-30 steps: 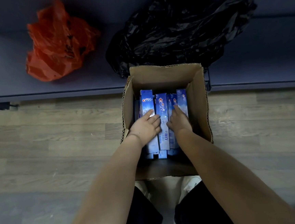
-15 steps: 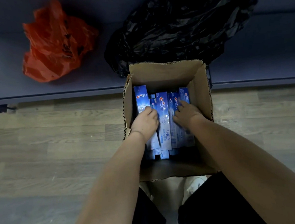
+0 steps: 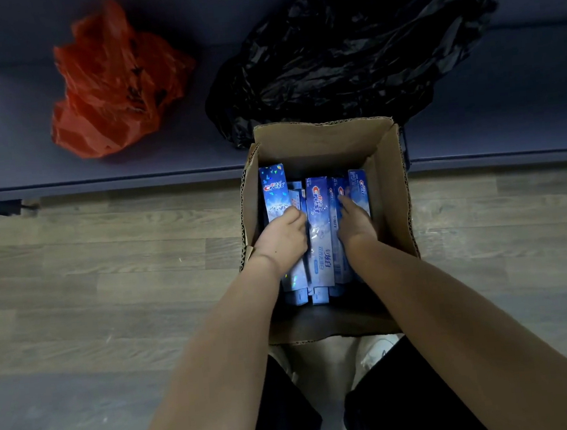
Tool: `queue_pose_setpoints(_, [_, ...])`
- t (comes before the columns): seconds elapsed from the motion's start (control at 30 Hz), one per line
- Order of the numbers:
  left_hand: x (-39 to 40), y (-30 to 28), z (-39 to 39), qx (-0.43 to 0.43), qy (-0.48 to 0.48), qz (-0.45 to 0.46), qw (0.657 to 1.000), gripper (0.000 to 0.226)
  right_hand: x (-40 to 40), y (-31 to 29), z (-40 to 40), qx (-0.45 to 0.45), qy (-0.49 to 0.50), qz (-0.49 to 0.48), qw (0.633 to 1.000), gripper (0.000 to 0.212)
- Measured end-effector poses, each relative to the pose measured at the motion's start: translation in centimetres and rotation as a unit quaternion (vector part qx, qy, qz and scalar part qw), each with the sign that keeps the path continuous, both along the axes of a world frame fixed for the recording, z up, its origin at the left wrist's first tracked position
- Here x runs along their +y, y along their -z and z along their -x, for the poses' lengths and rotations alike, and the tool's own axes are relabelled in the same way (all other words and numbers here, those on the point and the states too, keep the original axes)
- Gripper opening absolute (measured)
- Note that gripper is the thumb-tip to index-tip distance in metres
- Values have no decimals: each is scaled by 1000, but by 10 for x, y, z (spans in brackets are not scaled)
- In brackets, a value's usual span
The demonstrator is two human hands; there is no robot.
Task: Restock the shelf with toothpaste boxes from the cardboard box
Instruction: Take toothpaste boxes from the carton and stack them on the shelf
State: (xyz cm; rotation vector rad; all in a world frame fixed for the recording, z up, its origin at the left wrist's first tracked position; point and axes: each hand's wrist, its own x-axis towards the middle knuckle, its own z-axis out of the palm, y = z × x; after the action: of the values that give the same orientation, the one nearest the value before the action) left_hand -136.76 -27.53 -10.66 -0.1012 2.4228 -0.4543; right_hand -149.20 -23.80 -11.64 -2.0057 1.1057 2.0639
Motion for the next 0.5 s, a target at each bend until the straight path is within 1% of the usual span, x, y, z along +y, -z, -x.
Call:
queue_pose_setpoints(0.13, [3, 0, 1, -17, 34, 30, 999, 37, 0, -10, 1, 4, -35, -15, 999, 61])
queue_pose_setpoints(0.23, [4, 1, 2, -22, 41, 45, 998, 39, -4, -16, -2, -31, -7, -15, 999, 56])
queue_pose_setpoints(0.4, [1, 1, 2, -23, 22, 47, 998, 40, -6, 6, 2, -48, -3, 28, 998, 62])
queue_pose_setpoints(0.5, [1, -1, 4, -34, 14, 48, 998, 42, -1, 17, 7, -35, -31, 33, 998, 65])
